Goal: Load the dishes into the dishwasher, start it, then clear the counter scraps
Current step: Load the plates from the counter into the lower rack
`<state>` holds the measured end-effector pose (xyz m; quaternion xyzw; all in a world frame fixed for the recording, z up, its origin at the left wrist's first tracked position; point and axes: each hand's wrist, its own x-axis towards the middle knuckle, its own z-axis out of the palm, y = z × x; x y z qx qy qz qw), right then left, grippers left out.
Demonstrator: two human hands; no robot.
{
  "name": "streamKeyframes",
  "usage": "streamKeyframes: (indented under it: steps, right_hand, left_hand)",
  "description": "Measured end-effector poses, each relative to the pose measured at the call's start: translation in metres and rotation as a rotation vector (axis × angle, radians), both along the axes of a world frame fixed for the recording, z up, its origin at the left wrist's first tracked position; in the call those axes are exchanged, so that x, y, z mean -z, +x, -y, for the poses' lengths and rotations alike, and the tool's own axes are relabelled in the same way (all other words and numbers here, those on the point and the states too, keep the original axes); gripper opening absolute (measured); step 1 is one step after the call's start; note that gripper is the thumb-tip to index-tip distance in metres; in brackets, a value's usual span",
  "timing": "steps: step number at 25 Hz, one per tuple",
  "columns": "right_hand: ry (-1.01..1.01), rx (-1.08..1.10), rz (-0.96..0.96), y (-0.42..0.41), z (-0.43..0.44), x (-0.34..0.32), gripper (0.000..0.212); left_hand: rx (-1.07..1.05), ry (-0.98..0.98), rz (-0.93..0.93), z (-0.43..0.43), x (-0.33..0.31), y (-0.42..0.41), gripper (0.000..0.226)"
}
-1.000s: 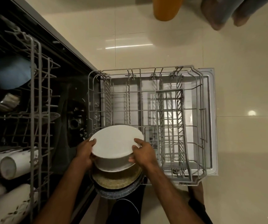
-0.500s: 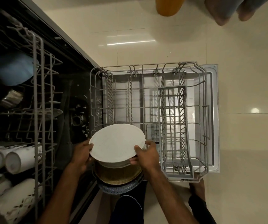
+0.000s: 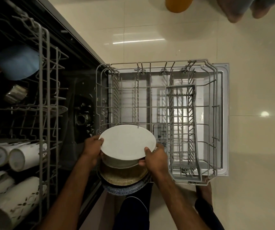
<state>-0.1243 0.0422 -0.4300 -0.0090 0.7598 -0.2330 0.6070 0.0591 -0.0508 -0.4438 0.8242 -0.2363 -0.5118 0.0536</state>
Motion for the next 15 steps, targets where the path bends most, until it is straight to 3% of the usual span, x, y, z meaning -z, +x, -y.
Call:
streamKeyframes:
  steps: [5,9,15]
  right_hand:
    - [0.018,-0.001,0.06,-0.015,0.0,0.012,0.044]
    - [0.003,0.062,0.027,-0.031,0.006,0.018,0.039]
    - [0.009,-0.039,0.132,-0.023,0.023,0.007,0.038]
  left_hand:
    - [0.017,0.096,0.018,0.011,0.02,-0.01,0.014]
    - [-0.006,0.2,0.02,-0.004,0.021,-0.012,0.027]
    - [-0.115,0.074,0.067,-0.009,0.019,0.002,0.03]
